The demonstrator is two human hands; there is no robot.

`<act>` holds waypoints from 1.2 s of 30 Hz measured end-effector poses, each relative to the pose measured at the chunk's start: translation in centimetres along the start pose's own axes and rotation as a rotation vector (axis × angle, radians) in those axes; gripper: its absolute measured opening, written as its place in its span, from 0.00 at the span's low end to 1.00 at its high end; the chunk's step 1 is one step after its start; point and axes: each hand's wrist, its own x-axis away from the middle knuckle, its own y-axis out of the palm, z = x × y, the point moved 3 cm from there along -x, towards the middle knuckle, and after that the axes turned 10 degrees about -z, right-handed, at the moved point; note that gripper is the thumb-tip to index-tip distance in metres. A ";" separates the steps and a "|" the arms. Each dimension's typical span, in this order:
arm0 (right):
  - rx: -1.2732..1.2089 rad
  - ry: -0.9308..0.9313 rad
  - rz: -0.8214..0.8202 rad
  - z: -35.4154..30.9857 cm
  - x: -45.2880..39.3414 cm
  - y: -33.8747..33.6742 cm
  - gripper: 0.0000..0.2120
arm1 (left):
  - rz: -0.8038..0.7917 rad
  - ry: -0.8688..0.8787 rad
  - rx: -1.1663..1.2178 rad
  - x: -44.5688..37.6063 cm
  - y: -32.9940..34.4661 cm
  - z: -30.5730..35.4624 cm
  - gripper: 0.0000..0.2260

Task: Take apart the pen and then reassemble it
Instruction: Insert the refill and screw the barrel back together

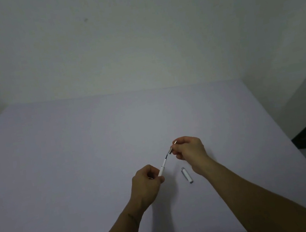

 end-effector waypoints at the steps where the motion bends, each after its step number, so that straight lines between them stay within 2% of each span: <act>1: -0.004 0.006 -0.006 0.1 0.1 0.0 0.07 | 0.002 -0.001 0.002 0.1 0.1 0.0 0.05; 17: -0.057 0.065 -0.090 0.7 0.9 0.4 0.07 | 0.013 0.000 0.001 1.3 -0.1 0.2 0.05; 22: -0.064 0.009 0.018 0.4 0.6 -0.3 0.06 | 0.025 -0.001 0.000 1.3 -0.1 0.0 0.06; 26: -0.057 0.032 0.026 0.1 0.4 -0.8 0.07 | 0.028 0.001 0.000 1.1 -0.1 0.0 0.05; 36: -0.018 0.142 -0.103 1.2 1.1 0.7 0.07 | 0.045 0.039 -0.001 0.8 0.1 0.4 0.05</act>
